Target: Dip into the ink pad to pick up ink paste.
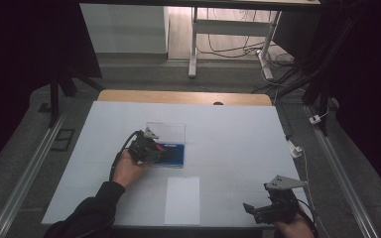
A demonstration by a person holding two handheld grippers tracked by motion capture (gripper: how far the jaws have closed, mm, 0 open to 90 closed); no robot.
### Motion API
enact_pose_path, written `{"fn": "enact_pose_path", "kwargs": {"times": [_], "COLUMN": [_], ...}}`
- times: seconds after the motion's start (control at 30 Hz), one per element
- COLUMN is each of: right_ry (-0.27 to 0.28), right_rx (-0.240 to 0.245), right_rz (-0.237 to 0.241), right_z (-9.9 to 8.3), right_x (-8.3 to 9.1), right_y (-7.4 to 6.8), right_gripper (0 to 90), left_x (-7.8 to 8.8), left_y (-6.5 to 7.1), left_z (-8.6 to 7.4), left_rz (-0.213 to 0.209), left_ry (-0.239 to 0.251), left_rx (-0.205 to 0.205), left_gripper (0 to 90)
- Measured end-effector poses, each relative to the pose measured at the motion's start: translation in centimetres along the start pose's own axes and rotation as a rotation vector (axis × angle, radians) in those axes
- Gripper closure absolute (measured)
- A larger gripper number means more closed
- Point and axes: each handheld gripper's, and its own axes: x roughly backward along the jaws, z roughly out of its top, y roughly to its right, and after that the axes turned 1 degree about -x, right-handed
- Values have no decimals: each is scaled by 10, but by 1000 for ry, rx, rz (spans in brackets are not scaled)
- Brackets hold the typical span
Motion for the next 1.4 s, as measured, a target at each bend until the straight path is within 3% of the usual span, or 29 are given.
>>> {"fn": "enact_pose_path", "kwargs": {"times": [0.5, 0.93, 1.4], "right_ry": [11, 13, 16], "right_rx": [-5, -11, -11], "right_rz": [2, 7, 10], "right_z": [0, 0, -1], "right_x": [1, 1, 1], "right_y": [0, 1, 1], "right_gripper": [0, 0, 0], "left_x": [21, 39, 52], "left_y": [0, 15, 30], "left_z": [1, -2, -8], "left_rz": [-44, -90, -114], "left_ry": [35, 42, 55], "left_rx": [-4, -63, -85], "left_gripper": [580, 579, 579]}}
